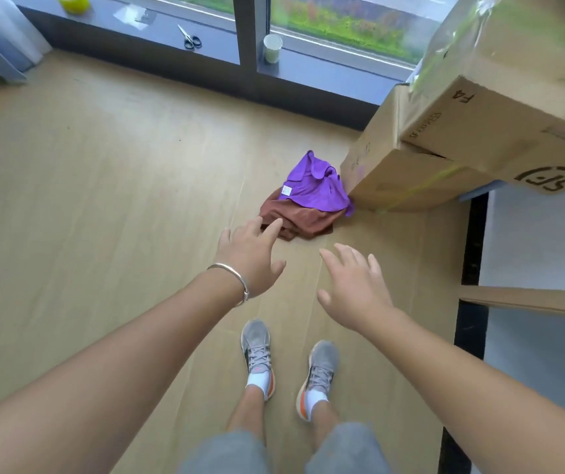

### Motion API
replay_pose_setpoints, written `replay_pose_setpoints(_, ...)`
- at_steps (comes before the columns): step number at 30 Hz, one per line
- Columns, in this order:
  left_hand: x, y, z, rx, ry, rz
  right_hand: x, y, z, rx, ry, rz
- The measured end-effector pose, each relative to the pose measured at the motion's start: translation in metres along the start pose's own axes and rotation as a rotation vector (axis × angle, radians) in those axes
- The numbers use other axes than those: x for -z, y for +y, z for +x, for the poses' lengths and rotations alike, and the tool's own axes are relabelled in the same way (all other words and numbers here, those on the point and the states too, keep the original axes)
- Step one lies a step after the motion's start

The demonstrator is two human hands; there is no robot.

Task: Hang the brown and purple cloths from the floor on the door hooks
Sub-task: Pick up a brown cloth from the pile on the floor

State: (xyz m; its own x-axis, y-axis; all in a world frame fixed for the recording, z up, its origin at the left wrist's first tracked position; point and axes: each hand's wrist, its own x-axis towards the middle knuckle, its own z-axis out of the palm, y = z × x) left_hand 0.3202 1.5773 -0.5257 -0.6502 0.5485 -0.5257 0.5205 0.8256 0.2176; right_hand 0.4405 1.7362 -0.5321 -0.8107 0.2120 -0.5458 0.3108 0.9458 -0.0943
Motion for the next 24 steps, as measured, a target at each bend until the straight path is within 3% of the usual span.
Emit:
replay_pose_setpoints(16, -0.308, -0.124, 0.328, 0.125, -0.074, -0.087, -0.278, 0.087, 0.359, 0.173, -0.013, -0.183)
replay_pose_setpoints(24, -0.398, -0.144, 0.448, 0.259, 0.068, -0.513, -0.342, 0.098, 0.488, 0.351, 0.137, -0.220)
